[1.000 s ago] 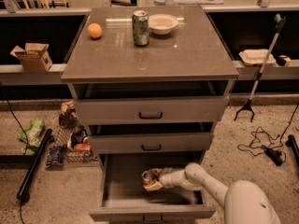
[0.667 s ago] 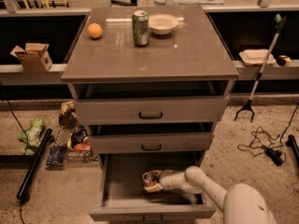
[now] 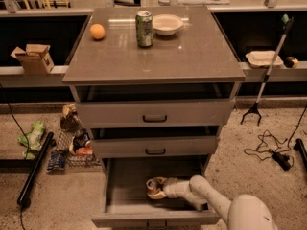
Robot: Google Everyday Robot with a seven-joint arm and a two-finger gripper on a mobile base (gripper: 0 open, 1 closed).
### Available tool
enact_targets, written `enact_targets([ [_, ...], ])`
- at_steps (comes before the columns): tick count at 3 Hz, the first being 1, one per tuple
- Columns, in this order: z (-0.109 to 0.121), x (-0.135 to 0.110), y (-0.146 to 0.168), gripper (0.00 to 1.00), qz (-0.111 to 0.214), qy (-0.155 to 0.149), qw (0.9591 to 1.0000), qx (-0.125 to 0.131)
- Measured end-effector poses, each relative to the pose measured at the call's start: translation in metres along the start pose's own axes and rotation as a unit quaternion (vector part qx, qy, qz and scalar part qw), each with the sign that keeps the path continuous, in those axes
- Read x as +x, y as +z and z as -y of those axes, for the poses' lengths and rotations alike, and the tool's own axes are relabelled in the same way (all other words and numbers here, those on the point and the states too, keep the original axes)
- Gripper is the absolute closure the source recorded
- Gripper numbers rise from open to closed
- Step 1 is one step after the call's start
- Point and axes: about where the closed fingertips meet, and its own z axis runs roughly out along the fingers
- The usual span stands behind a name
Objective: Place orange can into bottom drawer
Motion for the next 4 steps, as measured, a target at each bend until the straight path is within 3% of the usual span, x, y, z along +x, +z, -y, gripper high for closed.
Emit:
enact_targets([
  [3,0.002,-0.001,-0.012,0.07,0.006,-0.009,0.9998,0.017],
  [4,0.013,-0.001,-0.029,0.00,0.016,-0.002,0.9998,0.013],
])
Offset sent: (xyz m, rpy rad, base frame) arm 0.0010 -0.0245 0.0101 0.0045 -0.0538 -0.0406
